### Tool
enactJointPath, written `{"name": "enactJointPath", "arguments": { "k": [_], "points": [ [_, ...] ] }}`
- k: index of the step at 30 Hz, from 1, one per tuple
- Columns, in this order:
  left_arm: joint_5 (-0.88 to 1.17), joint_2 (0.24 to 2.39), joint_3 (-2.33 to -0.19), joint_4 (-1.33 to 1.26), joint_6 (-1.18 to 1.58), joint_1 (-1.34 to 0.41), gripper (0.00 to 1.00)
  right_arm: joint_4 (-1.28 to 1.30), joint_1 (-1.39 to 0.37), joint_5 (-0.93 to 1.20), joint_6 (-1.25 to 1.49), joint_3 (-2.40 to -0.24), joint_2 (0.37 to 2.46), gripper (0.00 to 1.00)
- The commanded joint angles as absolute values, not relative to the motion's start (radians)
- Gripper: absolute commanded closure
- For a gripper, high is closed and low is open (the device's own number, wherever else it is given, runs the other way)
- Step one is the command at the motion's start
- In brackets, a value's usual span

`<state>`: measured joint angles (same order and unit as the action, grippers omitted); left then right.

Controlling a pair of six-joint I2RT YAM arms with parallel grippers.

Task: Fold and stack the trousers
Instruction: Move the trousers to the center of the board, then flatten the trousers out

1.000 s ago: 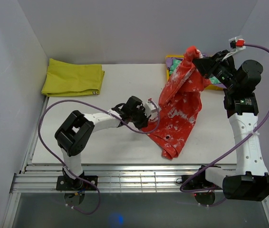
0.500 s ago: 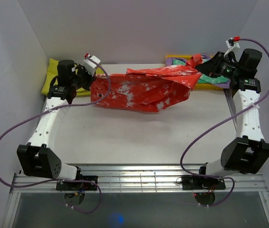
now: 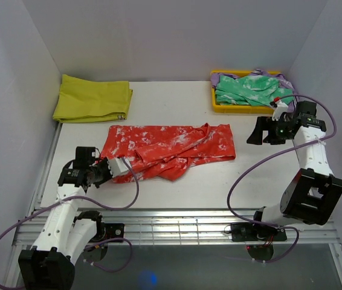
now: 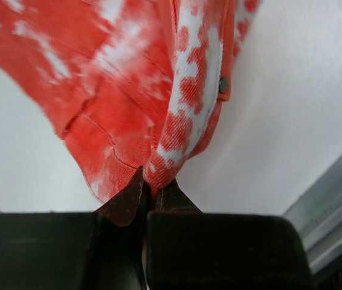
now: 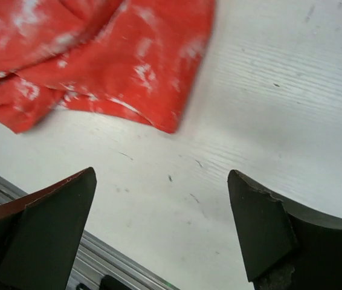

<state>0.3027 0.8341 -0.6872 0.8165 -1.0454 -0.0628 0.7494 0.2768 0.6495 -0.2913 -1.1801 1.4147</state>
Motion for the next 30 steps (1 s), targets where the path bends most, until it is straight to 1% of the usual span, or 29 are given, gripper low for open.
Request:
{"name": "enactJointPath", "arguments": {
  "k": [1,2,3,5,6,7,9,10,11,12,14,17,24,30],
  "points": [
    [0.251,0.778,-0.605,0.887,-1.213,-0.058,1.00,0.834,0.284,0.511,-0.503,-1.262,1.394,0.04],
    [0.276,0.775,-0.609,0.897,-1.212,-0.057,1.00,0.875,0.266,0.531,-0.518,-1.293,1.400,0.03],
    [0.305,0.772,-0.617,0.926,-1.213,-0.058,1.00,0.891,0.194,0.535,-0.525,-1.349,1.410,0.02],
    [0.366,0.770,-0.624,0.928,-1.218,-0.058,1.00,0.903,0.103,0.545,-0.523,-1.388,1.428,0.00],
    [0.371,0.775,-0.621,0.913,-1.224,-0.058,1.00,0.878,0.050,0.543,-0.514,-1.399,1.433,0.00],
    [0.370,0.781,-0.615,0.904,-1.230,-0.058,1.00,0.847,-0.071,0.525,-0.499,-1.399,1.437,0.00],
    [0.354,0.796,-0.597,0.872,-1.249,-0.058,1.00,0.784,-0.180,0.508,-0.460,-1.397,1.451,0.00],
    [0.351,0.798,-0.592,0.859,-1.250,-0.058,1.00,0.728,-0.289,0.468,-0.447,-1.402,1.483,0.00],
    [0.347,0.798,-0.588,0.850,-1.252,-0.058,1.00,0.710,-0.339,0.450,-0.427,-1.429,1.506,0.00],
    [0.347,0.796,-0.583,0.841,-1.261,-0.058,1.00,0.703,-0.386,0.434,-0.410,-1.455,1.541,0.04],
    [0.348,0.784,-0.580,0.824,-1.262,-0.060,1.00,0.687,-0.512,0.416,-0.333,-1.538,1.671,0.04],
    [0.342,0.772,-0.577,0.816,-1.259,-0.060,1.00,0.611,-0.593,0.362,-0.298,-1.574,1.716,0.02],
    [0.322,0.755,-0.558,0.825,-1.243,-0.060,1.00,0.482,-0.791,0.291,-0.149,-1.684,1.896,0.02],
    [0.302,0.730,-0.548,0.831,-1.249,-0.060,1.00,0.381,-0.857,0.276,-0.034,-1.723,2.012,0.02]
  ]
}}
